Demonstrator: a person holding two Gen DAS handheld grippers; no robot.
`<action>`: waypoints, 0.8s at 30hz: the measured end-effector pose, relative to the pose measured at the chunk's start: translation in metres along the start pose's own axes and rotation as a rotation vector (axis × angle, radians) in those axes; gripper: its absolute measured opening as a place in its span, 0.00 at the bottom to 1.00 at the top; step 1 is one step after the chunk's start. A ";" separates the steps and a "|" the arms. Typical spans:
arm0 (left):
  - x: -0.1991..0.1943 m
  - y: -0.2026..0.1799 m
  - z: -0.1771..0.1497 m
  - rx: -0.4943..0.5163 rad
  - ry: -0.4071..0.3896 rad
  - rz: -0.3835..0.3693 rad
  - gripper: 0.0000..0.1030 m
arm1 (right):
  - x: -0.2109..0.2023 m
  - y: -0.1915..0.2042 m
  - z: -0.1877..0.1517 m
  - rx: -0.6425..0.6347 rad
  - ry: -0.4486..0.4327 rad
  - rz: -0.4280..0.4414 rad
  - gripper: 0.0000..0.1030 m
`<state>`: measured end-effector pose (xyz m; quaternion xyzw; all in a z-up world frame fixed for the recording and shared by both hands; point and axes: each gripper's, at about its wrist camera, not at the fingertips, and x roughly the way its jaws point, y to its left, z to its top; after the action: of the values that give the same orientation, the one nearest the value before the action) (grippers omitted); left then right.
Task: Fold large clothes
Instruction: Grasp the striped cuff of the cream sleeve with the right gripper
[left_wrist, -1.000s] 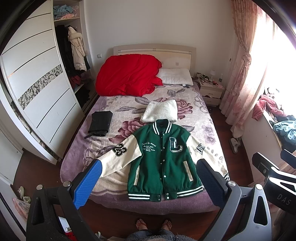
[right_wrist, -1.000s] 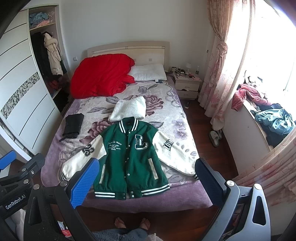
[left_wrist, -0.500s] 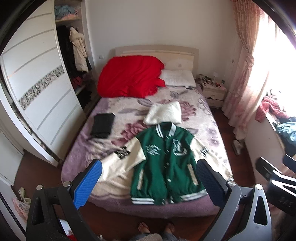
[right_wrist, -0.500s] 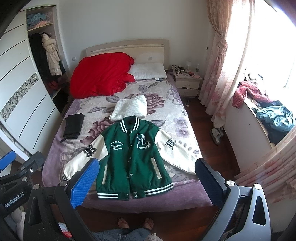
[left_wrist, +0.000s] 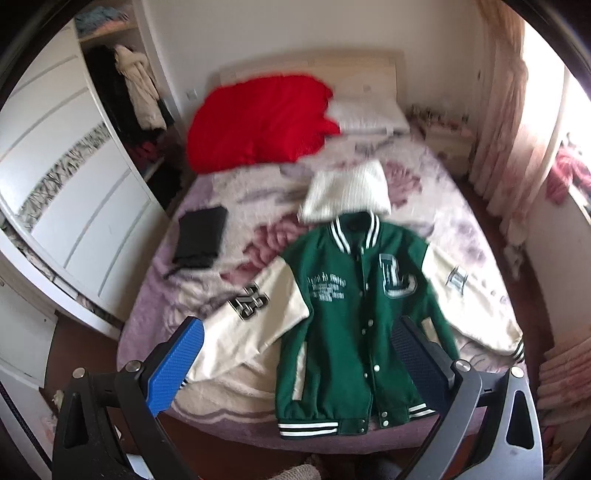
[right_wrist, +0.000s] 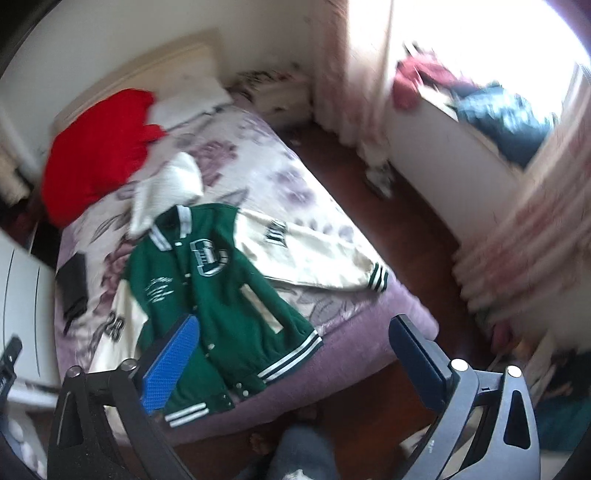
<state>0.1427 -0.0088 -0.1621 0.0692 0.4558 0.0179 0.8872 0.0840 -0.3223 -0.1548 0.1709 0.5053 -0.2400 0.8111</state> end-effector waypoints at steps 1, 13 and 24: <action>0.013 -0.005 -0.002 0.000 0.016 0.003 1.00 | 0.029 -0.012 0.004 0.032 0.037 -0.013 0.75; 0.208 -0.087 -0.046 0.039 0.294 0.144 1.00 | 0.412 -0.223 0.013 0.520 0.365 -0.039 0.76; 0.337 -0.157 -0.074 0.010 0.429 0.194 1.00 | 0.622 -0.267 -0.010 0.665 0.474 0.028 0.88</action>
<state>0.2744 -0.1244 -0.4978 0.1115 0.6253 0.1150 0.7638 0.1587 -0.6725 -0.7296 0.4813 0.5708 -0.3331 0.5758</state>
